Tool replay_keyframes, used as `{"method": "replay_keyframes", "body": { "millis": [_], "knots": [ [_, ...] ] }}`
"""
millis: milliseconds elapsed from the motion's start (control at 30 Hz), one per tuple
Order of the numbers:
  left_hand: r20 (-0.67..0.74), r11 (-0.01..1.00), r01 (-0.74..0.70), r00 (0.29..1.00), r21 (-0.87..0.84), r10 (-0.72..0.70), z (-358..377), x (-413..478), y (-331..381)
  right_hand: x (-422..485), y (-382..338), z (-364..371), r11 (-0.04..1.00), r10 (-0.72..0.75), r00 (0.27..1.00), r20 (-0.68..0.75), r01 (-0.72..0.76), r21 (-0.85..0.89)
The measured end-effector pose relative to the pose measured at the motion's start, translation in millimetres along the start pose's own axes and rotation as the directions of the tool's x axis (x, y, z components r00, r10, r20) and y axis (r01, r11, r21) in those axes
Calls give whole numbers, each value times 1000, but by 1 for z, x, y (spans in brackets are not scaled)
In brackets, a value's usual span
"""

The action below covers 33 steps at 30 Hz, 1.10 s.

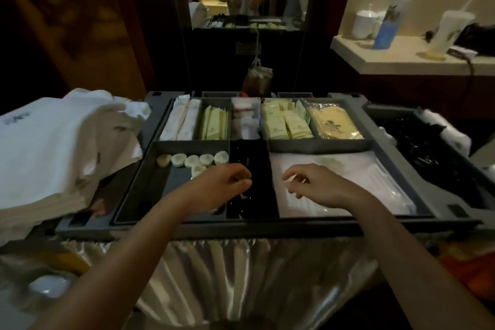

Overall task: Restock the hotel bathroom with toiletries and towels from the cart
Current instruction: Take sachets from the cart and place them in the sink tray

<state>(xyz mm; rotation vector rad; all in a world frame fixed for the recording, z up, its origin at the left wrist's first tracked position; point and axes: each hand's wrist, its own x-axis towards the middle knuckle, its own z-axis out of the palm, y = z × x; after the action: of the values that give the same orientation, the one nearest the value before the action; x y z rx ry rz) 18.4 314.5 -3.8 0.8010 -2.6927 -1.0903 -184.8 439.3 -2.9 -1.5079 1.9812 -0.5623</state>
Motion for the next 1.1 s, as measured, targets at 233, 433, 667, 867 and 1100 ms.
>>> {"method": "replay_keyframes", "body": {
  "millis": [233, 433, 667, 867, 1100],
  "knots": [
    [20, 1000, -1, 1000, -15, 2, -27, 85, -36, 80, 20, -34, 999, -14, 999, 44, 13, 38],
    [76, 1000, -8, 997, -15, 9, -36, 156, -61, 153, 44, -54, 996, 75, 997, -12, -76, -38],
    [108, 974, 91, 992, -208, -69, -19, 220, -74, 211, 71, -58, 984, 111, 980, -164, -131, -117],
    [34, 914, 200, 979, -353, -201, 4, 255, -83, 247, 84, -60, 985, 95, 982, -165, -117, -127],
    [-122, 914, 183, 963, -363, -241, 19, 263, -89, 271, 98, -59, 983, 101, 993, -66, -110, -146]
  ]
}}
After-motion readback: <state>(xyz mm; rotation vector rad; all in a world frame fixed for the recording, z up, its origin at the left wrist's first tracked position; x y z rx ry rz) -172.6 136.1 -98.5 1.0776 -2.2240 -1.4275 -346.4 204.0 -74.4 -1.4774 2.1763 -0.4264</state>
